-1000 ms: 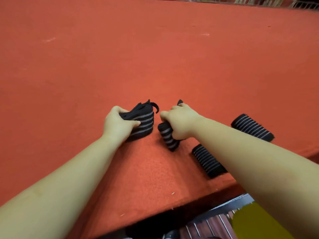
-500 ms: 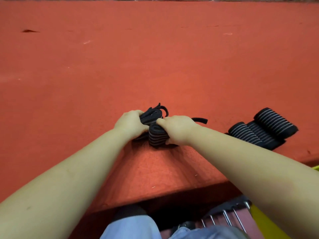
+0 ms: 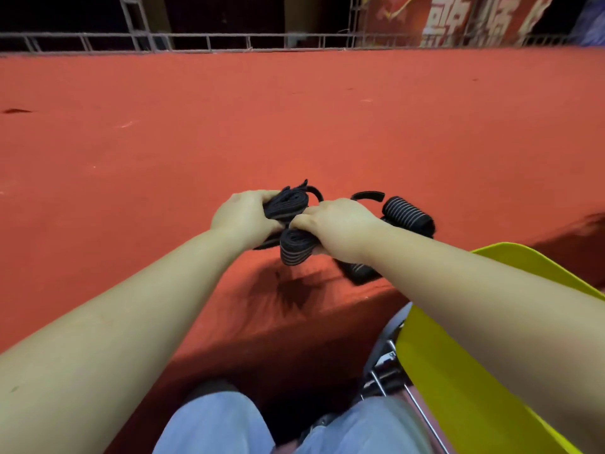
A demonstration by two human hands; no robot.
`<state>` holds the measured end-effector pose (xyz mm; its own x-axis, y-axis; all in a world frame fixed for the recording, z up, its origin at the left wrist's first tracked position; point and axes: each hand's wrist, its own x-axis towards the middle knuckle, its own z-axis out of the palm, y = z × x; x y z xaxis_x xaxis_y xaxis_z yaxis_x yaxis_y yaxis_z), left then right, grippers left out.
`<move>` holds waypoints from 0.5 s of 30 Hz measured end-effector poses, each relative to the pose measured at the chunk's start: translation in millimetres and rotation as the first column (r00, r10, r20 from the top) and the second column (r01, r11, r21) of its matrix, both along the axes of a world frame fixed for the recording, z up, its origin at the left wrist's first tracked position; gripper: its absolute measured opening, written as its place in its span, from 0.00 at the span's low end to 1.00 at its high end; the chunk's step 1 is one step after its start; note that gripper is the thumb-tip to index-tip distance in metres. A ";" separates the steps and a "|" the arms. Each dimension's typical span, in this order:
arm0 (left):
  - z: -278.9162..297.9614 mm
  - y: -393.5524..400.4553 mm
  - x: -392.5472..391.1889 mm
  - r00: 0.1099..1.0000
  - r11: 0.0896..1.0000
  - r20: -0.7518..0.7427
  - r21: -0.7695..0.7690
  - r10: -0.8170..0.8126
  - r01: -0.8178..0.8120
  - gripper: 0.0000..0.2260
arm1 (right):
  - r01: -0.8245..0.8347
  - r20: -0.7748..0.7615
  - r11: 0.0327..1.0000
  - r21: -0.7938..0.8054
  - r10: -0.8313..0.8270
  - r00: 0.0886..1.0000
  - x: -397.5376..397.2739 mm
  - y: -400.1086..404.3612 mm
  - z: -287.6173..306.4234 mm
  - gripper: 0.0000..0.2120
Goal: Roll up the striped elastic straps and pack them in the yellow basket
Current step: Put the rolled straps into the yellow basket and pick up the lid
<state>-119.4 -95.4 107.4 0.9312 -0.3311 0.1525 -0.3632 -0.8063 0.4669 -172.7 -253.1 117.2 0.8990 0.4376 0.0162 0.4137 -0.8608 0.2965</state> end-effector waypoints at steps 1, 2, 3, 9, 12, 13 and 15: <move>5.6 -13.6 -9.2 0.999 0.999 0.016 -0.002 -0.032 0.032 0.23 | 0.019 0.007 1.000 -0.009 -0.019 1.000 -11.9 -9.9 4.5 0.17; 10.7 -28.0 -18.4 0.997 0.998 0.027 -0.001 -0.066 0.066 0.23 | 0.043 0.009 0.999 -0.013 -0.043 0.999 -24.7 -20.2 8.3 0.17; 14.9 -42.9 -27.5 0.995 0.995 0.035 -0.002 -0.099 0.099 0.23 | 0.068 0.007 0.998 -0.018 -0.068 0.998 -38.0 -30.3 10.8 0.18; 26.3 -125.1 -77.1 0.952 0.955 0.079 0.003 -0.295 0.295 0.22 | 0.197 0.028 0.979 -0.057 -0.196 0.980 -110.2 -86.7 15.9 0.19; 29.6 -160.0 -99.1 0.922 0.925 0.085 0.013 -0.379 0.379 0.22 | 0.278 0.016 0.960 -0.031 -0.278 0.960 -142.4 -116.2 16.4 0.20; 31.0 -170.8 -106.6 0.910 0.914 0.087 0.024 -0.405 0.405 0.22 | 0.307 0.008 0.952 -0.017 -0.307 0.952 -153.3 -125.2 16.9 0.21; 33.5 -190.5 -122.1 0.885 0.889 0.089 0.040 -0.457 0.455 0.21 | 0.351 -0.008 0.936 -0.011 -0.351 0.936 -173.8 -141.4 17.5 0.22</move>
<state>-241.5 -285.9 140.9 0.6586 -0.7192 0.2213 -0.7339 -0.5489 0.4001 -346.5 -394.5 134.7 0.9956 0.0940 0.0043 0.0883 -0.9491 0.3023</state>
